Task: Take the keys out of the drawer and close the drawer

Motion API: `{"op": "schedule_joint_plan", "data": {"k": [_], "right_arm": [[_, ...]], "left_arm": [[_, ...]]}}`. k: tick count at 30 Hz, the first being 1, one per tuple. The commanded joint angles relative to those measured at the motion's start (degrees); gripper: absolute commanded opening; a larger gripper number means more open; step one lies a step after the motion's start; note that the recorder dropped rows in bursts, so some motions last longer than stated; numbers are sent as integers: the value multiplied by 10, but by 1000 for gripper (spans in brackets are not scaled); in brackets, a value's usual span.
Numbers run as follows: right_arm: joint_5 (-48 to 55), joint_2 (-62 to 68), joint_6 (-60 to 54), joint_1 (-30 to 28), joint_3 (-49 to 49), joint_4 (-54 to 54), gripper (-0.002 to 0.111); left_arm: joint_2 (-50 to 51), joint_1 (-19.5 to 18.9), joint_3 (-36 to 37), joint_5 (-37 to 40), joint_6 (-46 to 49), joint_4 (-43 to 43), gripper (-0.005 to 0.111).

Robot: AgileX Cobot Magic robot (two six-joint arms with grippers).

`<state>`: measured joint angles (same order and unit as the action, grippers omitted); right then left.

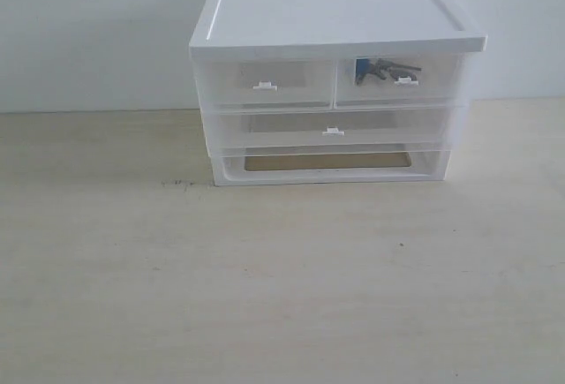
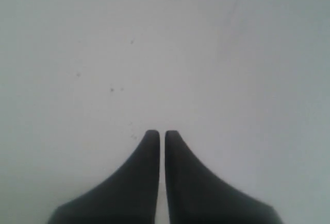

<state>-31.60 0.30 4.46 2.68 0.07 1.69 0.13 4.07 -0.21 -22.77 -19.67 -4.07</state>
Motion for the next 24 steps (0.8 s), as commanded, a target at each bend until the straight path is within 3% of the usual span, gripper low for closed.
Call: {"op": "schedule_joint_plan", "data": {"k": [1,4,9,16,20,24], "right_arm": [[-114,-3,95,-3,-1,4,0],[-118,-3,103,-3,-12,20,0],[-40,30,136,-3,-86,64,0],[-29,191,237,-3,-147,193,0],[-40,308,242,-3,-164,201,0],[-114,428,242,-3,-168,208,0]], "left_arm": [[-1,-1,-7,-86,-85,82,4],[20,-1,-45,-89,-102,115,4],[108,-1,-105,-112,-110,165,4],[294,-1,-152,-258,-154,335,4],[428,-1,-161,-335,-156,393,4],[555,-1,-180,-395,-156,446,4]]}}
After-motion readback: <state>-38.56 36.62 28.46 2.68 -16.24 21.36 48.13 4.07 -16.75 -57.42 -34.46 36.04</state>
